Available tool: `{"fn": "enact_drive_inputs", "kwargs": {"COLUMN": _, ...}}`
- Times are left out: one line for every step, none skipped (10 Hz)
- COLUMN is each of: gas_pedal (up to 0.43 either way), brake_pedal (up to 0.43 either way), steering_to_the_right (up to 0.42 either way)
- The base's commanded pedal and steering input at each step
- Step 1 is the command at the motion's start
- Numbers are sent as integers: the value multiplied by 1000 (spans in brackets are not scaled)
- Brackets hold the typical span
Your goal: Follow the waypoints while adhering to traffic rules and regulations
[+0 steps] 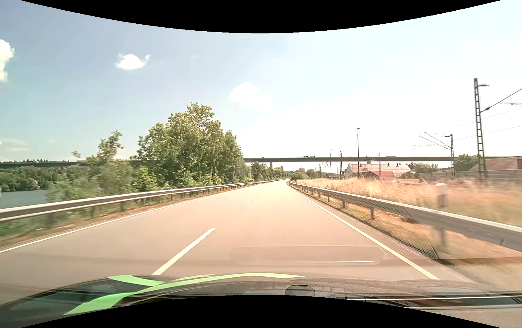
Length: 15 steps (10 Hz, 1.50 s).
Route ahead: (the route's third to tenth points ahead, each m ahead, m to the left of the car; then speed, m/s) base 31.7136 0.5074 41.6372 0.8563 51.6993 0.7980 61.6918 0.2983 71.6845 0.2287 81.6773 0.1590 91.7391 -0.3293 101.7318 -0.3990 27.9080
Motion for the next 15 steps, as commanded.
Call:
{"fn": "enact_drive_inputs", "kwargs": {"gas_pedal": 209, "brake_pedal": 0, "steering_to_the_right": 1}}
{"fn": "enact_drive_inputs", "kwargs": {"gas_pedal": 220, "brake_pedal": 0, "steering_to_the_right": 1}}
{"fn": "enact_drive_inputs", "kwargs": {"gas_pedal": 248, "brake_pedal": 0, "steering_to_the_right": 0}}
{"fn": "enact_drive_inputs", "kwargs": {"gas_pedal": 268, "brake_pedal": 0, "steering_to_the_right": 1}}
{"fn": "enact_drive_inputs", "kwargs": {"gas_pedal": 280, "brake_pedal": 0, "steering_to_the_right": 0}}
{"fn": "enact_drive_inputs", "kwargs": {"gas_pedal": 287, "brake_pedal": 0, "steering_to_the_right": 0}}
{"fn": "enact_drive_inputs", "kwargs": {"gas_pedal": 299, "brake_pedal": 0, "steering_to_the_right": 0}}
{"fn": "enact_drive_inputs", "kwargs": {"gas_pedal": 311, "brake_pedal": 0, "steering_to_the_right": 0}}
{"fn": "enact_drive_inputs", "kwargs": {"gas_pedal": 319, "brake_pedal": 0, "steering_to_the_right": -1}}
{"fn": "enact_drive_inputs", "kwargs": {"gas_pedal": 319, "brake_pedal": 0, "steering_to_the_right": 0}}
{"fn": "enact_drive_inputs", "kwargs": {"gas_pedal": 331, "brake_pedal": 0, "steering_to_the_right": -1}}
{"fn": "enact_drive_inputs", "kwargs": {"gas_pedal": 331, "brake_pedal": 0, "steering_to_the_right": -1}}
{"fn": "enact_drive_inputs", "kwargs": {"gas_pedal": 339, "brake_pedal": 0, "steering_to_the_right": -1}}
{"fn": "enact_drive_inputs", "kwargs": {"gas_pedal": 339, "brake_pedal": 0, "steering_to_the_right": -1}}
{"fn": "enact_drive_inputs", "kwargs": {"gas_pedal": 319, "brake_pedal": 0, "steering_to_the_right": 0}}
